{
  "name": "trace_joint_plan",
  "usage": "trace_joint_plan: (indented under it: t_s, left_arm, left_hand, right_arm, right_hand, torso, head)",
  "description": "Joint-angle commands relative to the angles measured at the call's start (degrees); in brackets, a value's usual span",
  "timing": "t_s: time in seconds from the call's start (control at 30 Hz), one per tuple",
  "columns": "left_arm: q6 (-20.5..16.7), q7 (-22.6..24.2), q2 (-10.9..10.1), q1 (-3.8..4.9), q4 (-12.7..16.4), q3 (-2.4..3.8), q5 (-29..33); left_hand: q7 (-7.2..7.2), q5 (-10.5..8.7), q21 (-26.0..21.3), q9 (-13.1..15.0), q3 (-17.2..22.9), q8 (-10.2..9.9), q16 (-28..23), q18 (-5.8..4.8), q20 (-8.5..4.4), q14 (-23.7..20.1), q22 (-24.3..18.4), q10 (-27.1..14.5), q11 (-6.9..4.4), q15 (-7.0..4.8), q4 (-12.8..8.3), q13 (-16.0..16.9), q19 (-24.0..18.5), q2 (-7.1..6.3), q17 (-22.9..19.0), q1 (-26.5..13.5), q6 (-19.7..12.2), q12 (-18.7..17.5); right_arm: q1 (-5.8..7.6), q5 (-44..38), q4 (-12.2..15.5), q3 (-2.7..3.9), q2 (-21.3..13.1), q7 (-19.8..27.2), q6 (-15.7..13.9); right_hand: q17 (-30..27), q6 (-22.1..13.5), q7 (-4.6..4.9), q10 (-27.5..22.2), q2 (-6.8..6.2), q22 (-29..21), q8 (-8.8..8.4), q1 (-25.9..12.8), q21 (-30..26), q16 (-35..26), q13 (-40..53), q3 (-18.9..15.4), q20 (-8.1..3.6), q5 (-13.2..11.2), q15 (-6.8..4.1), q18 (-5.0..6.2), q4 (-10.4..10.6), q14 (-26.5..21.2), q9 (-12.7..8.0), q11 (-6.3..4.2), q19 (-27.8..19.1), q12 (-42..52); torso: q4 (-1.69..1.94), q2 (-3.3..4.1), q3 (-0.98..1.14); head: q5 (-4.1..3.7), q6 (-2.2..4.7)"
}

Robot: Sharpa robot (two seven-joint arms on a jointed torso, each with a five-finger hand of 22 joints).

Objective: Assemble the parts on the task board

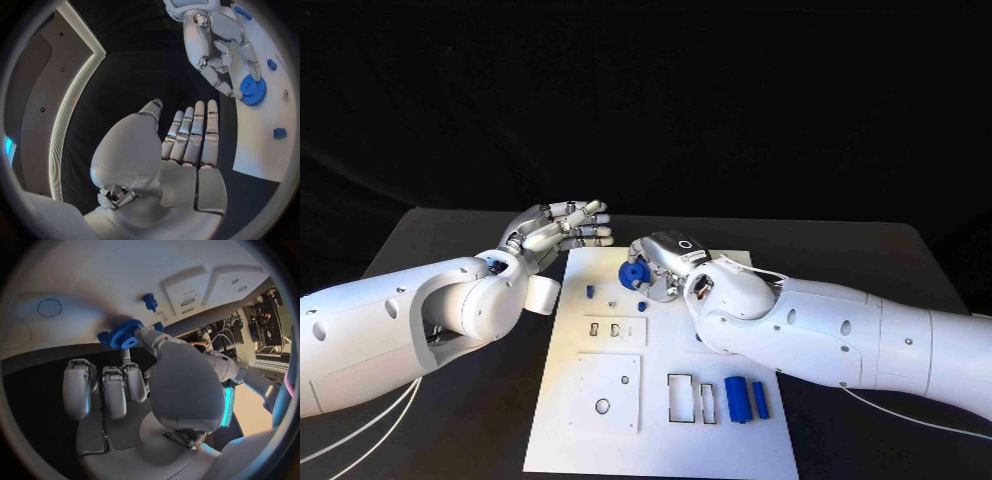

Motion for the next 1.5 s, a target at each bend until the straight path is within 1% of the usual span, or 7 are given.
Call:
trace_joint_plan:
  t_s: [0.03,0.63,0.77,0.87,1.13,1.33,1.5]
  left_arm:
    - [0.66,0.54,0.08,0.08,0.07,0.06,0.04]
    - [0.85,0.40,0.10,0.08,0.02,0.06,0.04]
    - [0.94,0.33,0.13,0.08,0.03,0.05,0.04]
    - [0.98,0.30,0.16,0.08,0.06,0.05,0.04]
    - [0.95,0.28,0.14,0.08,-0.15,0.05,0.04]
    - [0.98,0.32,0.18,0.08,-0.38,0.05,0.04]
    - [1.00,0.39,0.04,0.07,-0.44,0.05,0.04]
  left_hand:
    - [2.85,0.13,-0.31,-0.05,-0.18,-0.12,0.32,0.16,0.00,-0.38,-0.05,-0.41,0.01,0.19,-0.01,0.08,-0.53,0.37,0.07,0.17,-0.38,-0.10]
    - [2.85,0.13,-0.31,-0.05,-0.18,-0.12,0.32,0.16,0.00,-0.38,-0.05,-0.41,0.01,0.19,-0.01,0.08,-0.53,0.37,0.07,0.17,-0.38,-0.10]
    - [2.85,0.13,-0.31,-0.05,-0.18,-0.12,0.32,0.16,0.00,-0.38,-0.05,-0.41,0.01,0.19,-0.01,0.08,-0.53,0.37,0.07,0.17,-0.38,-0.10]
    - [2.87,0.11,-0.34,-0.04,-0.24,-0.09,0.38,0.16,0.01,-0.48,-0.07,-0.45,0.01,0.21,-0.05,0.09,-0.57,0.35,0.13,0.17,-0.42,-0.06]
    - [2.87,0.11,-0.34,-0.04,-0.24,-0.09,0.38,0.16,0.01,-0.48,-0.07,-0.45,0.01,0.21,-0.05,0.09,-0.57,0.35,0.13,0.17,-0.42,-0.06]
    - [2.87,0.11,-0.34,-0.04,-0.24,-0.09,0.38,0.16,0.01,-0.48,-0.07,-0.45,0.01,0.21,-0.05,0.09,-0.57,0.35,0.13,0.17,-0.42,-0.06]
    - [2.87,0.11,-0.34,-0.04,-0.24,-0.09,0.38,0.16,0.01,-0.48,-0.07,-0.45,0.01,0.21,-0.05,0.09,-0.57,0.35,0.13,0.17,-0.42,-0.06]
  right_arm:
    - [-0.12,-2.01,-0.50,0.00,0.23,-0.32,0.56]
    - [-0.22,-2.30,-1.40,-0.01,0.70,-0.38,-0.10]
    - [-0.22,-1.66,-1.53,-0.01,0.77,0.12,-0.08]
    - [-0.22,-1.10,-1.58,-0.01,0.75,0.38,0.23]
    - [-0.23,0.29,-1.17,-0.01,0.22,0.79,1.28]
    - [-0.25,0.83,0.26,-0.01,-1.15,0.80,0.93]
    - [-0.15,3.38,4.23,0.05,-5.63,1.53,-0.50]
  right_hand:
    - [15.09,0.32,0.18,0.20,0.06,2.34,-0.04,-0.33,0.08,0.23,4.85,0.30,-0.37,0.35,-0.27,-0.63,0.01,5.97,-0.06,0.09,-0.14,0.22]
    - [15.09,-0.49,0.53,-0.10,-0.30,2.38,-0.90,-0.67,0.03,0.23,4.49,0.83,-0.24,0.10,-0.06,-0.64,-0.37,5.97,-0.71,0.36,-0.16,-0.06]
    - [15.09,-2.66,1.21,-0.62,-1.01,2.18,-2.59,-1.81,-0.26,0.23,3.88,0.73,0.16,-0.69,0.45,-0.59,-0.33,5.97,-1.86,0.97,-0.32,-0.52]
    - [15.09,-4.75,1.67,-1.18,-1.45,2.04,-4.06,-3.25,-0.52,0.23,3.25,-1.00,0.65,-3.13,0.93,-0.53,0.40,5.97,-3.19,1.48,-0.45,-0.98]
    - [15.09,-5.04,1.77,-1.43,-1.27,1.98,-4.29,-3.79,-0.66,0.23,2.99,-2.52,0.83,-3.13,1.07,-0.49,1.12,5.97,-3.80,1.60,-0.50,-1.17]
    - [15.09,-4.57,1.72,-1.34,-0.87,2.04,-4.05,-3.80,-0.67,0.23,3.11,-3.08,0.87,-2.51,1.07,-0.48,1.52,5.97,-4.04,1.57,-0.47,-1.07]
    - [15.09,-3.80,1.59,-1.08,-0.54,2.15,-3.65,-3.54,-0.63,0.23,3.40,-3.07,0.84,-1.65,0.99,-0.50,1.69,5.97,-4.19,1.45,-0.40,-0.84]
  torso:
    - [-0.04,-0.04,-0.02]
    - [-0.06,0.00,-0.06]
    - [-0.08,-0.01,-0.05]
    - [-0.11,-0.05,-0.06]
    - [-0.15,-0.03,0.01]
    - [-0.11,-0.01,0.01]
    - [-0.27,-0.12,0.03]
  head:
    - [0.03,0.04]
    - [-0.01,0.01]
    - [0.08,0.03]
    - [0.12,-0.02]
    - [0.11,-0.10]
    - [-0.01,-0.14]
    - [-0.10,-0.10]
